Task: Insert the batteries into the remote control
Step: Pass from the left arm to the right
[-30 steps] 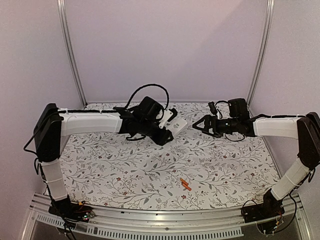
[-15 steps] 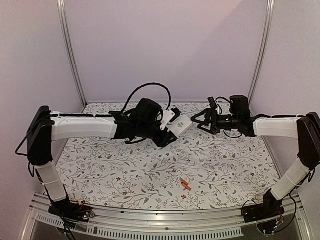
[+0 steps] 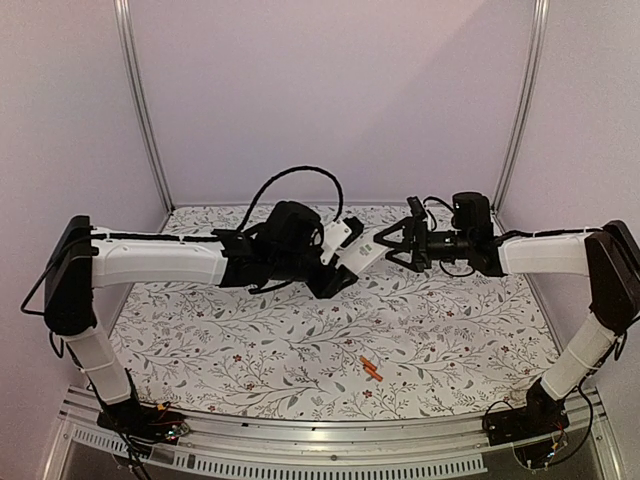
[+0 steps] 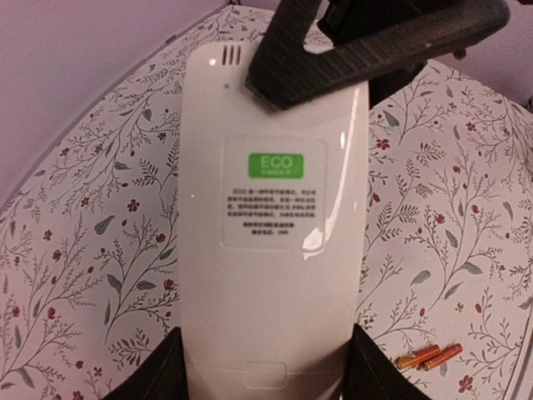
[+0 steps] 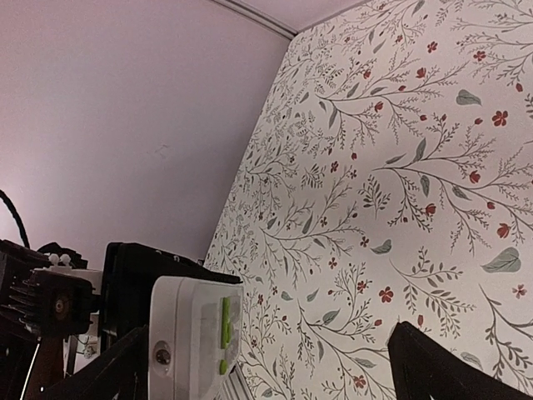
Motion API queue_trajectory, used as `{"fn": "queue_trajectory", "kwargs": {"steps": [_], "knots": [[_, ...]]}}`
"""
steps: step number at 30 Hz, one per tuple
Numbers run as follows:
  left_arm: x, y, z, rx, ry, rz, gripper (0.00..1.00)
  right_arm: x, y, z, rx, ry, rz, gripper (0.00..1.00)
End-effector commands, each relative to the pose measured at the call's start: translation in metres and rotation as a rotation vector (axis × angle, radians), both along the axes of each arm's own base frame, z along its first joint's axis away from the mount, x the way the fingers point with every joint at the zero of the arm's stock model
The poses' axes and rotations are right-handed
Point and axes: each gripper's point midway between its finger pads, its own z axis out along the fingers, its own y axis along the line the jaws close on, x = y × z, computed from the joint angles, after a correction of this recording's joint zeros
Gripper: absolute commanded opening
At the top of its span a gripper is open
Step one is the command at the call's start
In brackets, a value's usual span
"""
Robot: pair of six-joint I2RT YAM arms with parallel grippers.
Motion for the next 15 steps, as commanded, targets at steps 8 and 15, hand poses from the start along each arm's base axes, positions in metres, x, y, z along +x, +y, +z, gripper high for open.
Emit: {"fn": "queue_trajectory", "kwargs": {"steps": [8, 15], "knots": [[-0.005, -0.006, 0.021, -0.04, -0.047, -0.005, 0.24, -0.01, 0.035, 0.013, 0.052, -0.01, 0.103, 0.79], [-0.003, -0.004, 0.018, -0.025, -0.051, 0.009, 0.24, -0.017, 0.049, 0.018, 0.088, -0.014, 0.159, 0.49]]}}
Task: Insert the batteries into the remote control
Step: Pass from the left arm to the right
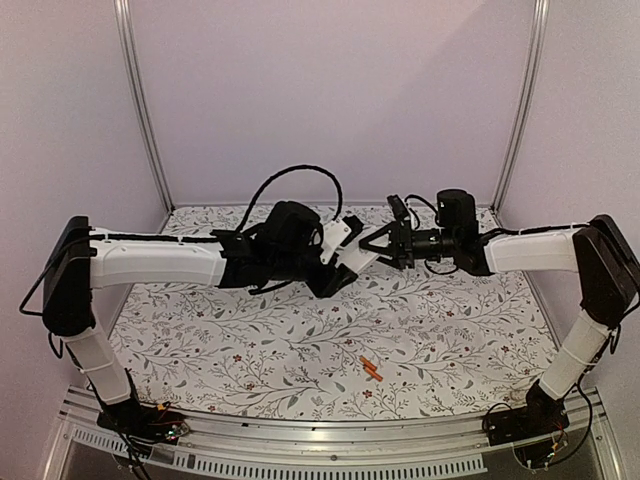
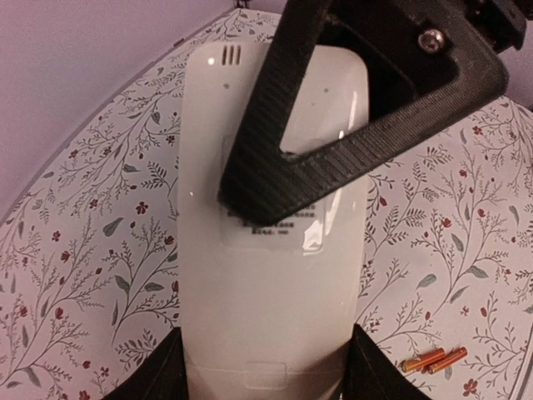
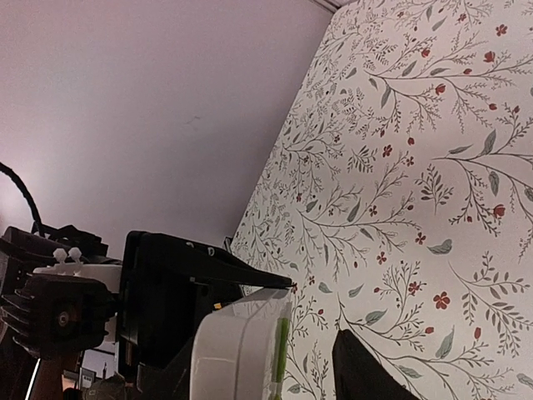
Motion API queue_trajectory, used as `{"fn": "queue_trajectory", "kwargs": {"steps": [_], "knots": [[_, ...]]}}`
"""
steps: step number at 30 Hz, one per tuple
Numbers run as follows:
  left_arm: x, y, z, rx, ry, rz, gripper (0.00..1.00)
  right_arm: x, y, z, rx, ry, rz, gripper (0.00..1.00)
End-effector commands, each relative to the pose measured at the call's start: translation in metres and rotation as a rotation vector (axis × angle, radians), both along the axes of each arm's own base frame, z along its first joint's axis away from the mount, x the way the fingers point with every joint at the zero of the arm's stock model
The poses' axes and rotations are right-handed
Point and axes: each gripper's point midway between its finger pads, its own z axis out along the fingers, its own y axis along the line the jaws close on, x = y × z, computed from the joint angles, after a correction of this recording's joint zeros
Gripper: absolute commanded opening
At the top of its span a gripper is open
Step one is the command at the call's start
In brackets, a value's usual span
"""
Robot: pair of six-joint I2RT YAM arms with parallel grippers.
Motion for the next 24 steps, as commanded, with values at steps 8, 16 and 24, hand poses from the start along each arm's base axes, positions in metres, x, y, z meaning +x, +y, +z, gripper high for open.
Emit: {"fn": "queue_trajectory", "kwargs": {"steps": [8, 16, 24], "knots": [[-0.003, -0.002, 0.014, -0.015, -0.043, 0.002, 0.24, -0.004, 0.014, 0.012, 0.102, 0.009, 0.065, 0.12], [-0.003, 0.014, 0.02, -0.046, -0.011, 0.056, 0.68, 0.001, 0.016, 0.019, 0.161, 0.013, 0.055, 0.0], [-0.004, 0.042, 0.027, -0.287, 0.255, 0.11, 0.89, 0.005, 0.009, 0.027, 0.163, -0.054, 0.01, 0.0]]}}
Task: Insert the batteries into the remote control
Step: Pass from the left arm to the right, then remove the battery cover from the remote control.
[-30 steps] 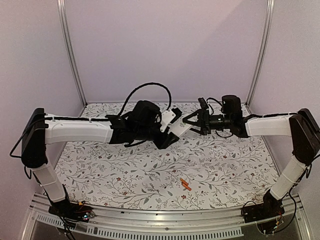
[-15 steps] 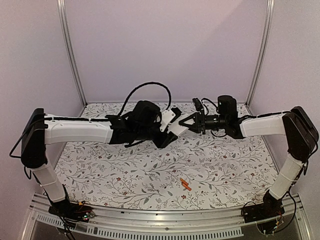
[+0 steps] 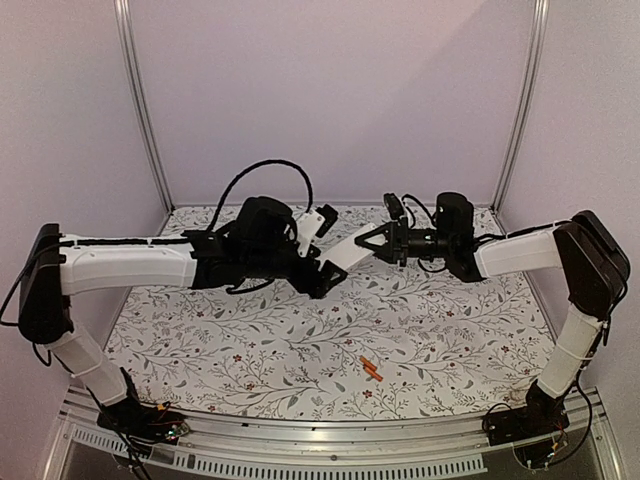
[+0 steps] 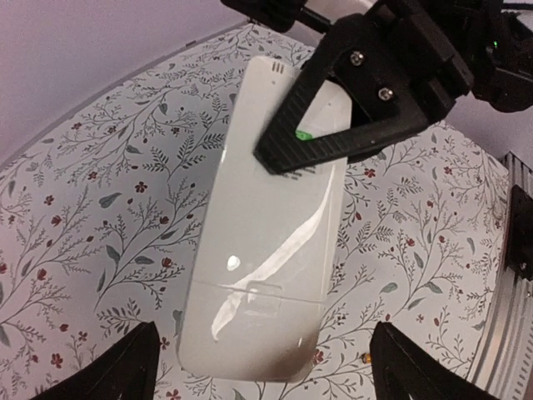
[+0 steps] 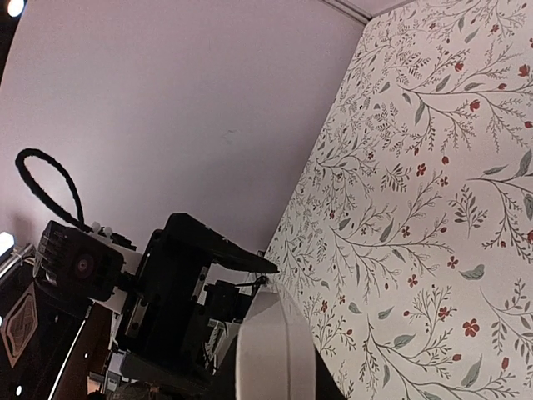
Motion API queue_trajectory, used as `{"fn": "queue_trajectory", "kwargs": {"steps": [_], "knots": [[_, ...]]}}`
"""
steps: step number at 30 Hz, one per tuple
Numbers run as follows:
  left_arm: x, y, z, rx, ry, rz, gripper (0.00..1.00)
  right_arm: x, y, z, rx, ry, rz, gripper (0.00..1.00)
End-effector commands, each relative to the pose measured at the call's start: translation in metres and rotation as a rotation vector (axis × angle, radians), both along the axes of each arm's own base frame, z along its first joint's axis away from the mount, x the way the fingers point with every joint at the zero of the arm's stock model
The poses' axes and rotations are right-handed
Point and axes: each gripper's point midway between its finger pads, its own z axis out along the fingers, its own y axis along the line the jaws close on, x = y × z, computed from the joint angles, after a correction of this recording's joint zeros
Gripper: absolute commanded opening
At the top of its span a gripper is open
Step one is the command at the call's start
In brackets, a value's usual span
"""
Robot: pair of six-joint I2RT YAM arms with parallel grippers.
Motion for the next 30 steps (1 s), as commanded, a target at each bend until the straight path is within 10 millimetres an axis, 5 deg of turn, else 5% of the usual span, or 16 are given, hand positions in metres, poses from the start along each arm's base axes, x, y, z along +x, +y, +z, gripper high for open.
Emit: {"fn": "queue_trajectory", "kwargs": {"steps": [1, 13, 30], "knots": [[0.006, 0.013, 0.014, -0.231, 0.184, 0.049, 0.89, 0.0, -0.005, 0.019, 0.033, -0.098, -0.024, 0.0], [0.014, -0.004, 0.008, -0.629, 0.509, 0.051, 0.73, 0.0, -0.013, 0.031, 0.031, -0.2, -0.086, 0.0], [0.029, -0.011, -0.007, -0.603, 0.583, 0.132, 0.38, -0.003, -0.021, 0.043, 0.014, -0.276, -0.127, 0.0]]}}
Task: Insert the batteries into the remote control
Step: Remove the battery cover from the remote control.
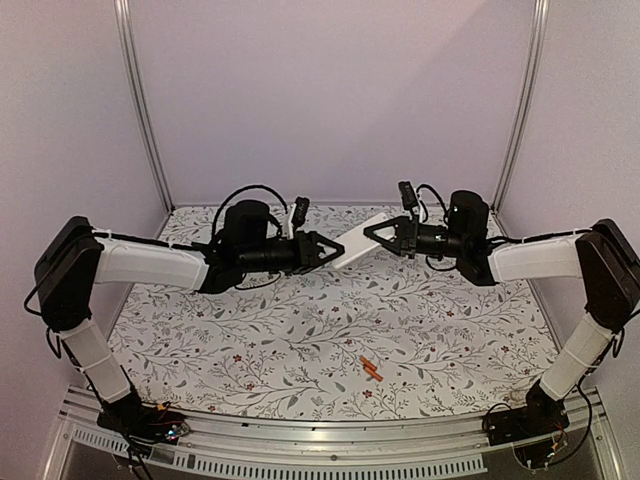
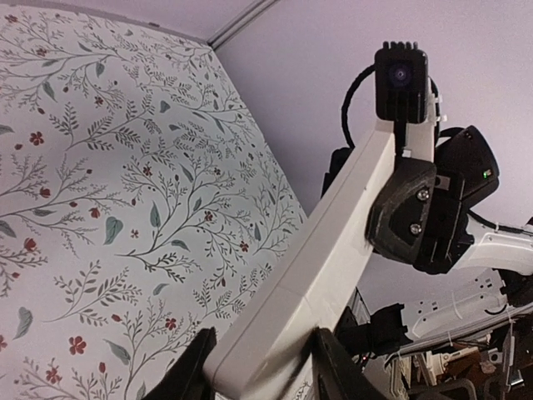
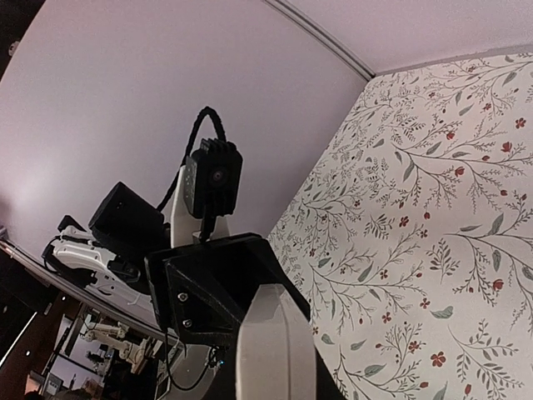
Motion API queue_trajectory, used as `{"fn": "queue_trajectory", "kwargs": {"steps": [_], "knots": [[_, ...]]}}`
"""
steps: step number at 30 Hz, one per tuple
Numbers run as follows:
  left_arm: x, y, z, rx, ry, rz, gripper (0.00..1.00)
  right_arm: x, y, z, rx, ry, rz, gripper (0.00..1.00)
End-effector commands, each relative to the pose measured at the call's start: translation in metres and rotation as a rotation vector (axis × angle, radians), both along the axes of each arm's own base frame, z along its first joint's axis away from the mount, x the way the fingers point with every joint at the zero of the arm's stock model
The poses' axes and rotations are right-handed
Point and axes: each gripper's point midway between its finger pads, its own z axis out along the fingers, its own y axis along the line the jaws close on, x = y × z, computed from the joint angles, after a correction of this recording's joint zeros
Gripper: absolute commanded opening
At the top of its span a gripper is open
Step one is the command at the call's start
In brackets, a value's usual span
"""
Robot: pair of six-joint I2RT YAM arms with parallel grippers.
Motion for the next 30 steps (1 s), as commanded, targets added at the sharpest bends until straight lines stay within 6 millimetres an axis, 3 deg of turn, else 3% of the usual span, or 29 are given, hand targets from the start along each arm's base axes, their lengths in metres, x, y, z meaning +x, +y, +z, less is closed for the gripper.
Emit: {"fn": "queue_trajectory", "kwargs": {"steps": [1, 7, 11, 17, 23, 30], "knots": [[0.002, 0.001, -0.012, 0.039, 0.038, 0.012, 0.36, -0.003, -0.005, 0.02, 0.017, -0.077, -0.019, 0.0], [-0.003, 0.005, -0.015, 0.057, 0.013, -0.018, 0.26, -0.005, -0.005, 0.029, 0.031, -0.097, -0.002, 0.0], [-0.006, 0.009, -0.014, 0.084, -0.021, -0.049, 0.25, -0.006, -0.006, 0.037, 0.049, -0.104, 0.004, 0.0], [-0.004, 0.007, -0.006, 0.082, -0.031, -0.05, 0.46, -0.004, -0.005, 0.037, 0.052, -0.096, 0.004, 0.0], [-0.001, 0.01, -0.01, 0.084, -0.015, -0.026, 0.52, -0.003, -0.006, 0.034, 0.043, -0.085, -0.01, 0.0], [0.0, 0.013, -0.009, 0.096, -0.013, -0.018, 0.36, -0.001, -0.007, 0.029, 0.012, -0.082, -0.032, 0.0]]}}
